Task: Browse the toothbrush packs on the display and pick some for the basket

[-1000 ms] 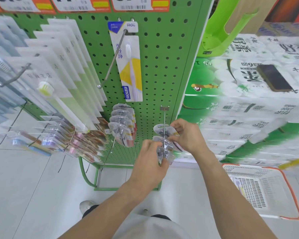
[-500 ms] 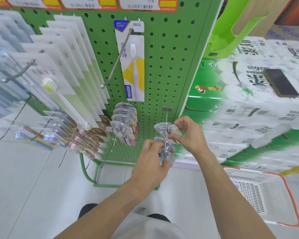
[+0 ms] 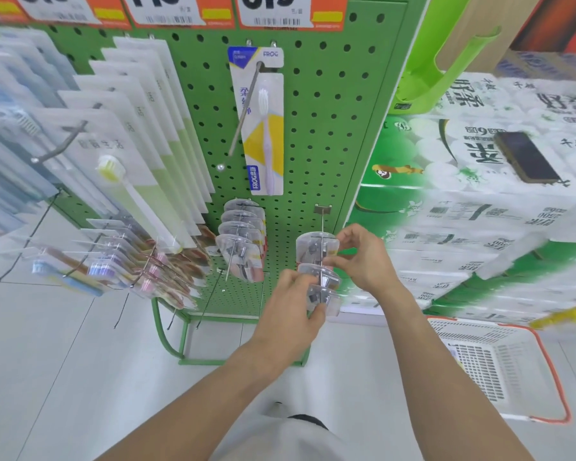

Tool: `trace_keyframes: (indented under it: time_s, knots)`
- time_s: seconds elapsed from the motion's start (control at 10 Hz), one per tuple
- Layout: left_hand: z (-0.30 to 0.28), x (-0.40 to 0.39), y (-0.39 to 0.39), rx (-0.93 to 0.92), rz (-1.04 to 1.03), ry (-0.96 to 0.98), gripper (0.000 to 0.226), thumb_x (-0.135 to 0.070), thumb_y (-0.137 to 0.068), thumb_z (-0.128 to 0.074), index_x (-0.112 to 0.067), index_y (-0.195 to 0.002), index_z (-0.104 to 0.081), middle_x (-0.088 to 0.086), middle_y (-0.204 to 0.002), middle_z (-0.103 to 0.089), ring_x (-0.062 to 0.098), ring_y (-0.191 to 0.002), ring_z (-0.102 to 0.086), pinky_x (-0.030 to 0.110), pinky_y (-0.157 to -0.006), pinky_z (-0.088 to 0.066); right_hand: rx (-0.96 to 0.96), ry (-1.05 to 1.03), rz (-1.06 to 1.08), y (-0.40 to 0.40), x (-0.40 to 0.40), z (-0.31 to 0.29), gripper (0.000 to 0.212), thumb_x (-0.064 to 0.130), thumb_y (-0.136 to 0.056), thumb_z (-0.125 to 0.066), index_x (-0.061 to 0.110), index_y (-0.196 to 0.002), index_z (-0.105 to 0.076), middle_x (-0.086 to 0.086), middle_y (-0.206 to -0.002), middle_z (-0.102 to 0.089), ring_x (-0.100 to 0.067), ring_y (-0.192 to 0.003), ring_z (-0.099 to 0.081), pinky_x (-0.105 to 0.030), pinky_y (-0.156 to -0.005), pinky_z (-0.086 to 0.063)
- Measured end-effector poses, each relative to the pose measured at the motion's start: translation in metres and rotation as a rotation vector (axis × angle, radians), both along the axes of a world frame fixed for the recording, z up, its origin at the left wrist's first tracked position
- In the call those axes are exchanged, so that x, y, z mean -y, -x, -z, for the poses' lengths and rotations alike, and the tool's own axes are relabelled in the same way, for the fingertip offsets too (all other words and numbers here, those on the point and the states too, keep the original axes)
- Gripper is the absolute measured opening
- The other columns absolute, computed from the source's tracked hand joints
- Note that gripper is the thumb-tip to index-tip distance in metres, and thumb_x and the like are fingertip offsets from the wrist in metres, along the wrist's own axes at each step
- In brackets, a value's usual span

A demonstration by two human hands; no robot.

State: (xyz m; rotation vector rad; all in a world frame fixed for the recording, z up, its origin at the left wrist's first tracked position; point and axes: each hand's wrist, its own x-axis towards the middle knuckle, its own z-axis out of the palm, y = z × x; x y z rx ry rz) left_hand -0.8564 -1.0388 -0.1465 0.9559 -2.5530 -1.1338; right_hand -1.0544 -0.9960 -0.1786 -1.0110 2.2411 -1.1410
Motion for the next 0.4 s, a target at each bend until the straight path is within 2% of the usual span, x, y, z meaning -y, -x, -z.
trace_keyframes:
  time_s: [0.1, 0.2, 0.3, 0.4]
  knots:
    - [-0.0038, 0.0029, -0.0029, 0.024, 0.019, -0.005, 0.042, -0.03, -0.096, -0.063, -0.021, -0.136, -0.054, -0.005, -0.126, -0.042, 0.013, -0.103, -0.053, 0.024, -0.09, -0.044, 0.029, 0.026, 0.022, -0.0021, -0.0035, -0.0026, 0.045, 0.013, -0.072, -0.091, 0.031, -0.089, -0.053, 0.005, -0.095, -0.064, -0.014, -0.091, -0.065, -0.026, -0.084, -0.058]
    - [-0.0065, 0.0045, -0.0026, 0.005, 0.011, -0.009, 0.041, -0.029, -0.096, -0.063, -0.019, -0.134, -0.054, -0.005, -0.125, -0.042, 0.013, -0.106, -0.053, 0.021, -0.088, -0.04, 0.053, 0.017, 0.044, -0.0047, -0.0058, -0.0041, 0.045, 0.01, -0.074, -0.09, 0.03, -0.091, -0.054, 0.003, -0.096, -0.063, -0.013, -0.091, -0.063, -0.019, -0.082, -0.056]
    - [-0.0057, 0.0051, -0.0031, -0.025, 0.007, -0.029, 0.04, -0.028, -0.094, -0.066, -0.017, -0.131, -0.056, -0.007, -0.124, -0.041, 0.01, -0.101, -0.055, 0.02, -0.087, -0.041, 0.093, 0.011, 0.05, -0.0055, -0.0054, 0.0011, 0.043, 0.009, -0.073, -0.09, 0.026, -0.097, -0.059, 0.001, -0.102, -0.066, -0.015, -0.095, -0.067, -0.022, -0.086, -0.056]
    - [-0.0073, 0.007, -0.0075, -0.061, -0.019, -0.049, 0.042, -0.027, -0.094, -0.066, -0.018, -0.132, -0.054, -0.006, -0.127, -0.041, 0.01, -0.102, -0.057, 0.021, -0.089, -0.043, 0.048, 0.015, 0.096, -0.0089, -0.0133, 0.0006, 0.041, 0.004, -0.081, -0.083, 0.015, -0.113, -0.063, 0.0, -0.105, -0.068, -0.015, -0.101, -0.066, -0.028, -0.091, -0.057]
